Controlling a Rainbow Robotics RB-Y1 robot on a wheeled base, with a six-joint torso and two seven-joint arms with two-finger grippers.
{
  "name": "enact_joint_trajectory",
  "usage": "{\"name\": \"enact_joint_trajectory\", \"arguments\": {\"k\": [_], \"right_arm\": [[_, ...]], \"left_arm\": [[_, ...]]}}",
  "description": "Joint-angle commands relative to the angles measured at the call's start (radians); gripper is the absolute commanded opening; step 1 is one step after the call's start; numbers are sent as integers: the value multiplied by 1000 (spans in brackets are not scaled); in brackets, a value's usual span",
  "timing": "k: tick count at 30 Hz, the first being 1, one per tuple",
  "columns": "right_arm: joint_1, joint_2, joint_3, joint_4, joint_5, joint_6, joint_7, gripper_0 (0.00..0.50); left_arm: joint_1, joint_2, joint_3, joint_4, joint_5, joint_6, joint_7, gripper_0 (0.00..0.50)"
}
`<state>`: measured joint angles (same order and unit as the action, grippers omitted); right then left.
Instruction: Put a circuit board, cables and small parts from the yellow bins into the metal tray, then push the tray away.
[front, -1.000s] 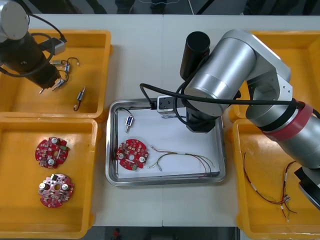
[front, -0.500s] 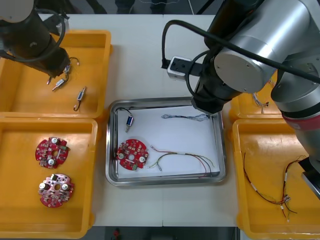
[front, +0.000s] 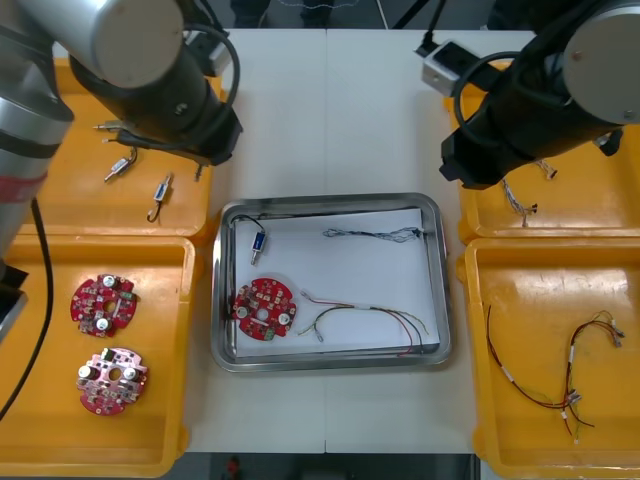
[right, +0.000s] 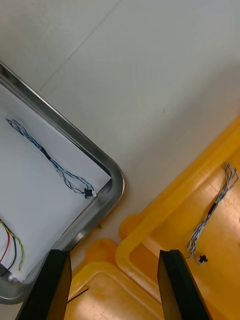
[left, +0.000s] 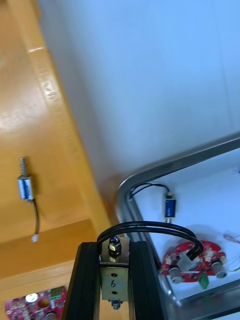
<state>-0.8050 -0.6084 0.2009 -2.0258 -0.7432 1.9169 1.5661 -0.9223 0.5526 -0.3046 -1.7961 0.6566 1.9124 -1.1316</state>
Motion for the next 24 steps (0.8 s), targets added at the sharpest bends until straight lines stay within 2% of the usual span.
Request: {"name": "enact_joint_trajectory", "arguments": {"k": [1, 9, 18, 24], "right_arm": [[70, -74, -124, -51, -38, 3, -84, 500], [198, -129, -253, -114, -53, 3, -118, 500], [336, -145, -394, -157, -65, 3, -132, 500], [432, -145, -454, -183, -42, 3, -155, 500]], "left_arm": [[11, -72, -94, -35, -57, 8, 250, 1], [13, -126, -208, 8, -66, 5, 386, 0], [62, -143, -326, 109, -141, -217, 480, 1], [99, -148, -357, 121, -161, -274, 493, 3]]}}
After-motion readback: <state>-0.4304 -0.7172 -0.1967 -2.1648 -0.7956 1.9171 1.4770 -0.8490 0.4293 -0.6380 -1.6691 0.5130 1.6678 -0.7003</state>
